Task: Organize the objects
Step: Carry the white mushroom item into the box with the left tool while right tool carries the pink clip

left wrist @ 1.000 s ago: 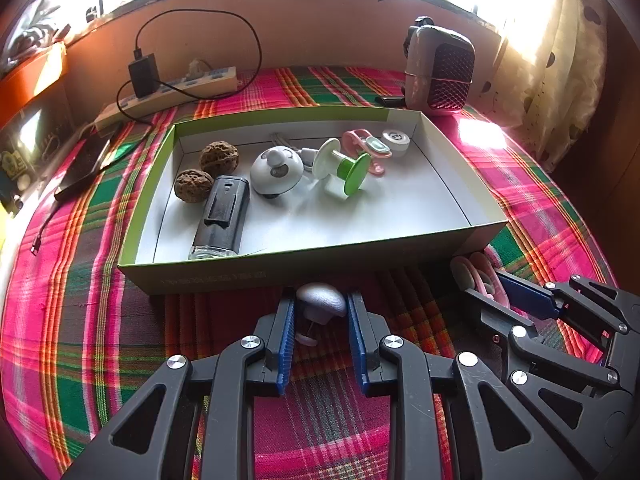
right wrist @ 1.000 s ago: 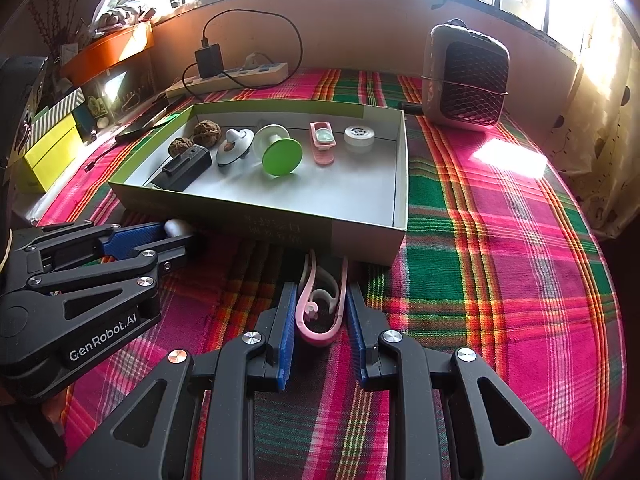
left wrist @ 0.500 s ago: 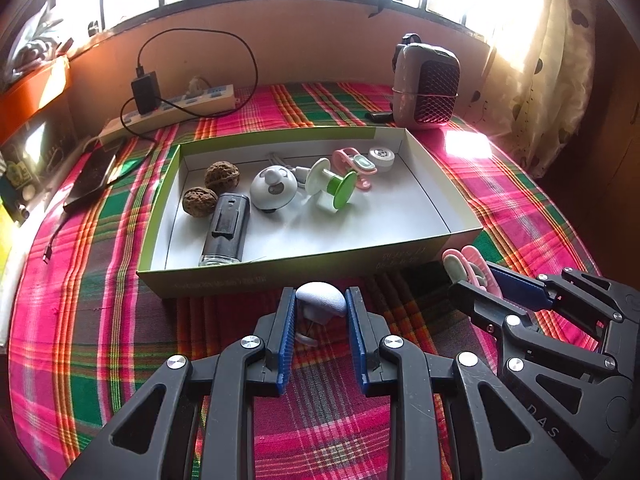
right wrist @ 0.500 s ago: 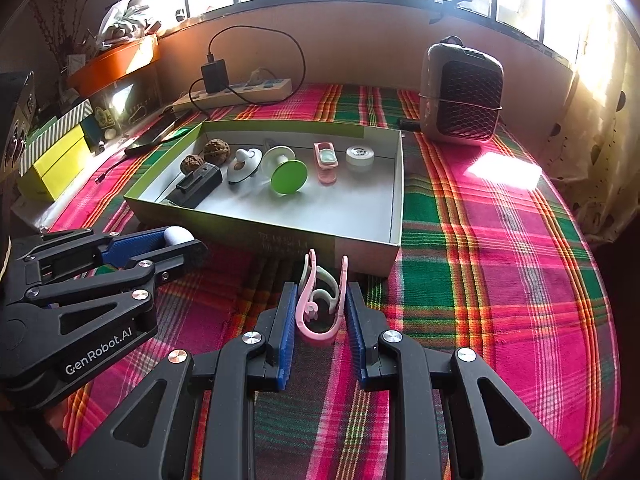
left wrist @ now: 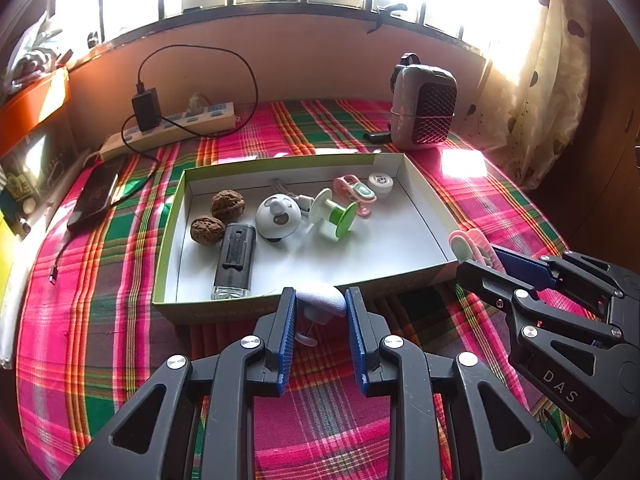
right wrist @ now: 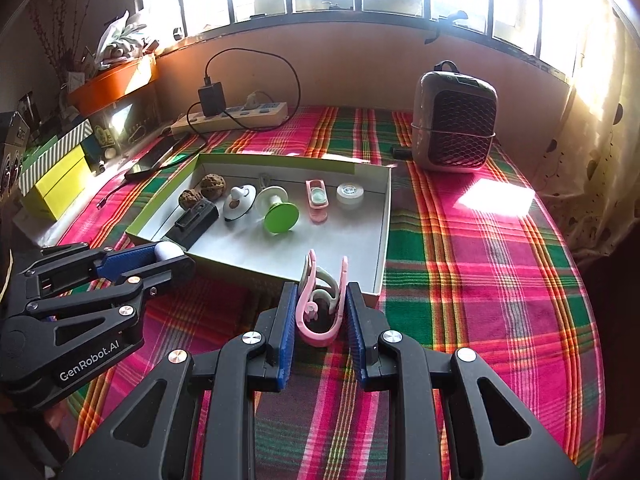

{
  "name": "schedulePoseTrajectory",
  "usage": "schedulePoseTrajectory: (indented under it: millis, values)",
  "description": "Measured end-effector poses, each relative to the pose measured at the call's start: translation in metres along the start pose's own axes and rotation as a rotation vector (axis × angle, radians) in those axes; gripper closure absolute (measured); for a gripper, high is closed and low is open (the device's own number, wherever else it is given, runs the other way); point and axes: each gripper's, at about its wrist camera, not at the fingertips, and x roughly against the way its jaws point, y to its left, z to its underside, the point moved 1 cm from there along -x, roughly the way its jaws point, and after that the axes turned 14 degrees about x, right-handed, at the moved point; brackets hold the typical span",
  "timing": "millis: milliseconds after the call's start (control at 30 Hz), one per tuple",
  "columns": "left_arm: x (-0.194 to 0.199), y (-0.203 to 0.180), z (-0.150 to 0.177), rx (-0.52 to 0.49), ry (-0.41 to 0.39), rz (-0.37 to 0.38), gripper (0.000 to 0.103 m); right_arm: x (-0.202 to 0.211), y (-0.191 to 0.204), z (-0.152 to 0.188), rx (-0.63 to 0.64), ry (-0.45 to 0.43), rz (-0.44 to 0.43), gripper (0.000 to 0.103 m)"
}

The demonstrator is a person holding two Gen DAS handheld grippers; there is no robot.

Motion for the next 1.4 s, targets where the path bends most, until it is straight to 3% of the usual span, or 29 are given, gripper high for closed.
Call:
schedulePoseTrajectory:
  millis: [533, 1000, 1400]
  values:
    - [-0.024, -0.001, -0.025, 0.011, 0.021, 0.024, 0.081, -0.040, -0.019, -0.037, 0.000, 0.029, -0.008, 0.078]
    - [-0.058, -0.002, -0.036, 0.005, 0.060, 0.014, 0.081, -0.085, -0.030, -0.040, 0.019, 0.104, -0.018, 0.078]
    - [-0.077, 0.000, -0.033, 0.002, 0.094, -0.004, 0.081, -0.096, -0.026, -0.045, 0.060, 0.118, 0.004, 0.078]
